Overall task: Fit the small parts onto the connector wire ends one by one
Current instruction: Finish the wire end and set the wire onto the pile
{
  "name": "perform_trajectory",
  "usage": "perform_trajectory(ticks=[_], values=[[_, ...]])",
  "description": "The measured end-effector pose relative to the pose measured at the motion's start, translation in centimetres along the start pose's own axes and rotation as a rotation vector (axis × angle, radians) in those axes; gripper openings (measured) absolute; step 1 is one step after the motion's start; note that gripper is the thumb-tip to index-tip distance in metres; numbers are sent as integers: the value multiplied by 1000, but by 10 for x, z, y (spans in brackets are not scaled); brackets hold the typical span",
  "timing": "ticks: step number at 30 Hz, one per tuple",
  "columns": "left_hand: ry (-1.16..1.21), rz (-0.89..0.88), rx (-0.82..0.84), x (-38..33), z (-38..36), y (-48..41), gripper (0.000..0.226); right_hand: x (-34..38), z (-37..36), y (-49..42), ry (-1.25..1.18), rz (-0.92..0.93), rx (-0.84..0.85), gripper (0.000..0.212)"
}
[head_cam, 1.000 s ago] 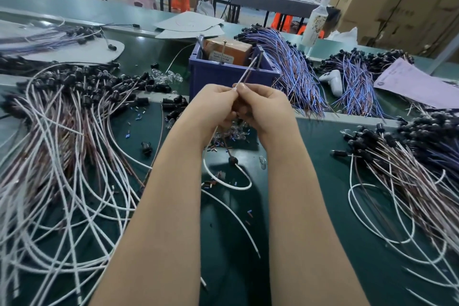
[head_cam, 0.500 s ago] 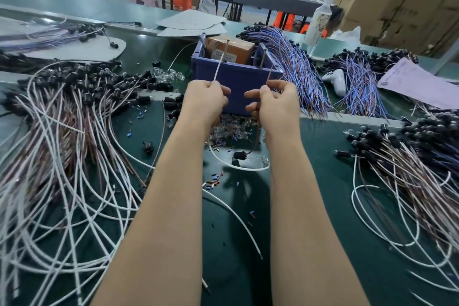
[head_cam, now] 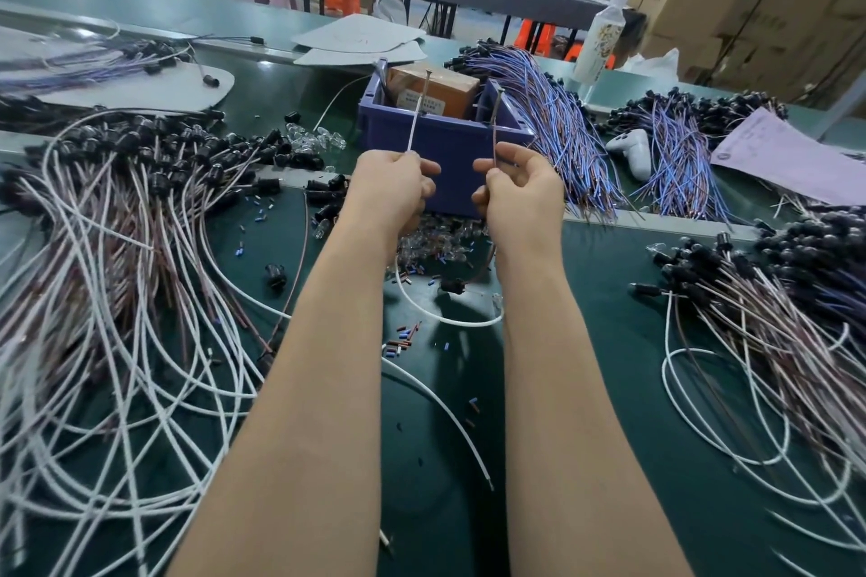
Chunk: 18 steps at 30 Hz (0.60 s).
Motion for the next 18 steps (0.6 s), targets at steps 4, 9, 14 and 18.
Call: perform_trajectory(ticks=[4, 9, 14, 18], values=[[5, -4, 19, -1, -2, 0, 33, 0, -1, -1, -5, -3, 8, 25], [11, -9, 21, -2, -2, 1, 33, -1, 0, -1, -3, -6, 2, 25], [-5, -10, 44, -3, -4, 2, 32, -1, 0, -1, -7, -8, 6, 25], [-9, -16, 50, -4, -4, 3, 32, -1, 0, -1, -9, -10, 0, 27]])
Point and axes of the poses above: each hand's wrist, its own y-axis away from the middle knuckle, its own z-axis out of the back of the hand, x = y × z, the point moved 6 cm from there along -y, towards the middle knuckle, and after that the axes turned 10 degrees about x, right-handed, at the moved point
